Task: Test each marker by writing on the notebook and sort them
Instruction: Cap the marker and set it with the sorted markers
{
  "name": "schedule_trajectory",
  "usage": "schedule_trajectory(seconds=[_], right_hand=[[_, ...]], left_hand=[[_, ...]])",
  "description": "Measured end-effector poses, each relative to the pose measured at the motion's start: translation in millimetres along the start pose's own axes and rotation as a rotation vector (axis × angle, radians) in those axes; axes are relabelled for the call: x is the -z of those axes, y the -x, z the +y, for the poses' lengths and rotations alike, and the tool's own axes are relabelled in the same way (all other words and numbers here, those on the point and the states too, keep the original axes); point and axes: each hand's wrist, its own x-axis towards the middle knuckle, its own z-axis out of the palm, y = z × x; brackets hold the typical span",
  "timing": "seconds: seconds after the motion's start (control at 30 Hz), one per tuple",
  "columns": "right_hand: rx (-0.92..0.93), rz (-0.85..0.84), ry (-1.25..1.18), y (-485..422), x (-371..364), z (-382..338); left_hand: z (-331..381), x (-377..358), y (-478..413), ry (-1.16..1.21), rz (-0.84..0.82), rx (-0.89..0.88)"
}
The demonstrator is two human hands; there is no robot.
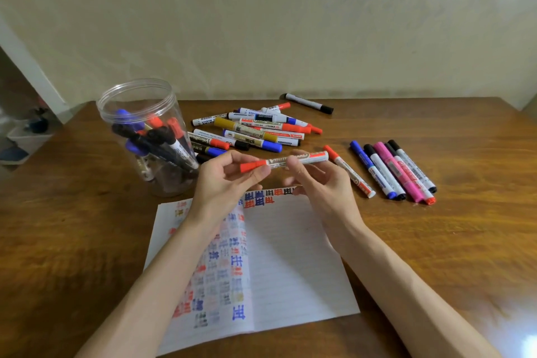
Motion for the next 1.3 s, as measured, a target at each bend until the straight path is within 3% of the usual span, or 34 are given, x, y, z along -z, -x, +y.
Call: schedule_trajectory(seconds=[0.1,0.23,0.33,0.87,1.03,1.17,1.3], right_hand=[[-0.025,-0.034,-0.085,0,0,-1],[0.041,-0.067,-0.018,1,-1,-3],[0.047,-0.068,0.0,0,-1,-3],[0.204,-0.141,0.073,0,12,-15],[0.176,0.044,-0.11,-10,47,-21],[0.047,0.055,0.085,-11,26,-6],[0.058,0.048,0.189,-8,18,-3]], left_hand=[[-7,2,0,-0.218,-0.042,-0.122],[-14,5,0,-0.563,-0.131,-0.326],[-15,6,1,-0.663,-0.203,-0.413],[-9,11,1,-0.467,-0.373,-0.233],[-11,38,-10,-0.353,-0.208,-0.177],[-15,11,-4,-0.429,-0.213,-0.249],[-22,9,-3,-0.415,-0.166,-0.301]])
